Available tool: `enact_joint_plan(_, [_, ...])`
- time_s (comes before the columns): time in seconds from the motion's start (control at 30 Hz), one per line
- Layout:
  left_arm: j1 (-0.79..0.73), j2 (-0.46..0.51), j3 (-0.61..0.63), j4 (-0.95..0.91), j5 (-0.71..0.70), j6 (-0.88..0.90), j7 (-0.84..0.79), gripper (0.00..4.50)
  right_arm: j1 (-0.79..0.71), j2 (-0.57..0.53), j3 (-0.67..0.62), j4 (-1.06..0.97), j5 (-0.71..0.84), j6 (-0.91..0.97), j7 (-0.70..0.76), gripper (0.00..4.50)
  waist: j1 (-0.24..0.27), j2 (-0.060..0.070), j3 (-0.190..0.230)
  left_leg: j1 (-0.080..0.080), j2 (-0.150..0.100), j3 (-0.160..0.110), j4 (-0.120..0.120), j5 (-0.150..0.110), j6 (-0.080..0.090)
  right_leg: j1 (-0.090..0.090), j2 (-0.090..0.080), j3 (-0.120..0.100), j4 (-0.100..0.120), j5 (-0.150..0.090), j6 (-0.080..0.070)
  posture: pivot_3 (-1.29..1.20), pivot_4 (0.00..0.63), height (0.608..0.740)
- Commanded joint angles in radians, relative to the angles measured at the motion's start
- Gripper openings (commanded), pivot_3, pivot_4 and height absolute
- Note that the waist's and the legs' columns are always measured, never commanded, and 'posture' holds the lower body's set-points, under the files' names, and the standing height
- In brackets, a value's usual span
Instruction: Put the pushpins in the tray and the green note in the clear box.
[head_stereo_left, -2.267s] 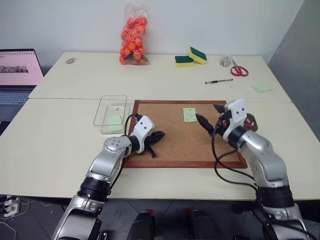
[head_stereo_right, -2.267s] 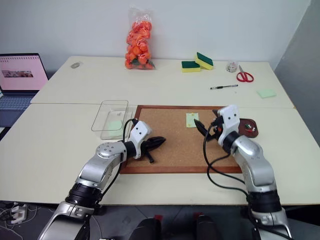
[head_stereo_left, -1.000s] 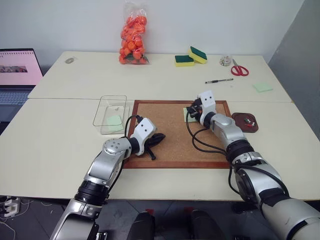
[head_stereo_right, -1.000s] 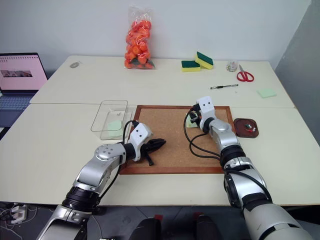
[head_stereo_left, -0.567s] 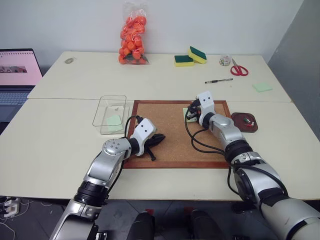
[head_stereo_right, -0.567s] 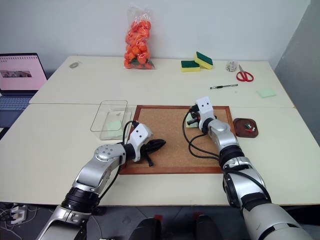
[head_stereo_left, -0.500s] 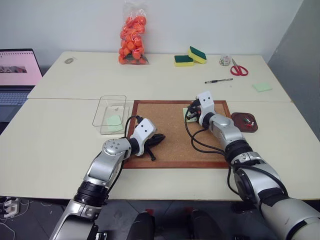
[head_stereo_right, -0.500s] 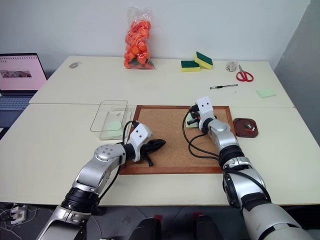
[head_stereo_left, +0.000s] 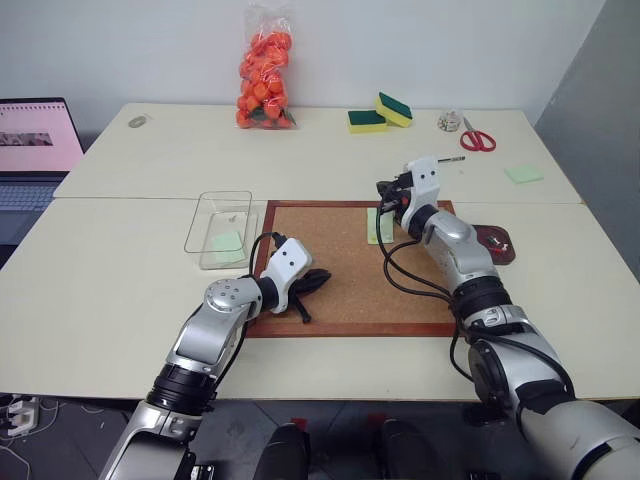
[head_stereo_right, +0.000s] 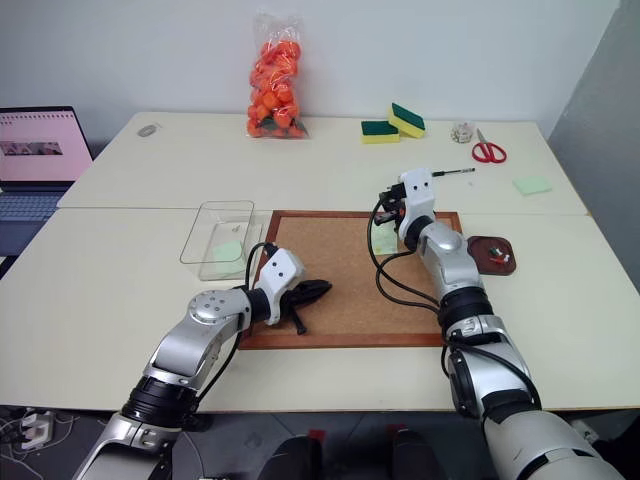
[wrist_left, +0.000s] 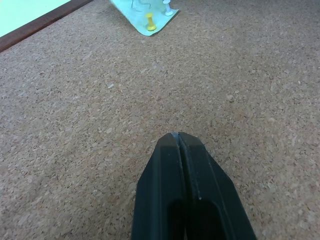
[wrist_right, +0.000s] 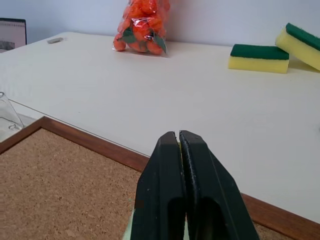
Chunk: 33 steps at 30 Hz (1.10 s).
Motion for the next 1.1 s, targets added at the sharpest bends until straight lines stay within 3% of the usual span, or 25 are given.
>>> enact_joint_plan(0.03, [0.018,-0.003,-0.033,-0.007,0.007,0.016,-0.017,0.0,0.01,-0.006,-0.014,-0.093,0.016,0.003,-0.001,0.01,0.0,0.0,0.0,0.0,0.0,0.0,0.0,0.0,0.0,0.0,0.0,0.0,0.0,0.0,0.0,0.0,0.15,0.74])
enact_joint_plan(0.23, [0.019,-0.007,-0.036,-0.007,0.009,0.016,-0.017,0.0,0.065,-0.078,-0.021,-0.261,0.004,0.04,-0.001,0.01,0.005,0.0,0.0,0.0,-0.001,0.0,0.0,0.0,0.0,0.0,-0.001,0.0,0.0,0.0,0.0,0.0,0.15,0.74])
enact_joint_plan(0.37, [0.027,-0.012,-0.037,-0.012,0.006,0.016,-0.016,0.0,0.255,-0.212,-0.069,-0.524,-0.001,0.147,-0.008,0.01,0.02,0.0,0.0,-0.001,-0.001,0.0,0.0,0.0,0.0,0.0,-0.002,-0.001,-0.001,0.0,0.0,0.0,0.15,0.74])
enact_joint_plan(0.57, [0.029,-0.016,-0.04,-0.014,0.006,0.012,-0.017,0.0,0.435,-0.285,-0.181,-0.679,0.031,0.328,-0.087,0.01,0.017,0.001,-0.001,-0.001,-0.004,0.001,0.0,0.0,0.0,0.001,-0.006,0.0,-0.002,0.0,0.0,0.0,0.15,0.74])
enact_joint_plan(0.73, [0.023,-0.015,-0.042,-0.006,0.006,0.006,-0.023,0.0,0.481,-0.314,-0.206,-0.684,0.022,0.367,-0.112,0.01,0.013,0.002,-0.001,0.0,-0.004,0.002,0.0,0.0,0.0,0.001,-0.005,0.0,-0.001,0.0,0.001,0.0,0.15,0.74])
enact_joint_plan(1.1, [0.009,-0.027,-0.049,0.01,0.009,-0.002,-0.024,0.0,0.422,-0.348,-0.207,-0.532,0.018,0.355,-0.106,0.01,0.015,0.002,-0.001,0.0,-0.004,0.002,0.0,0.0,0.001,0.001,-0.005,0.0,-0.001,0.0,0.001,0.0,0.15,0.74])
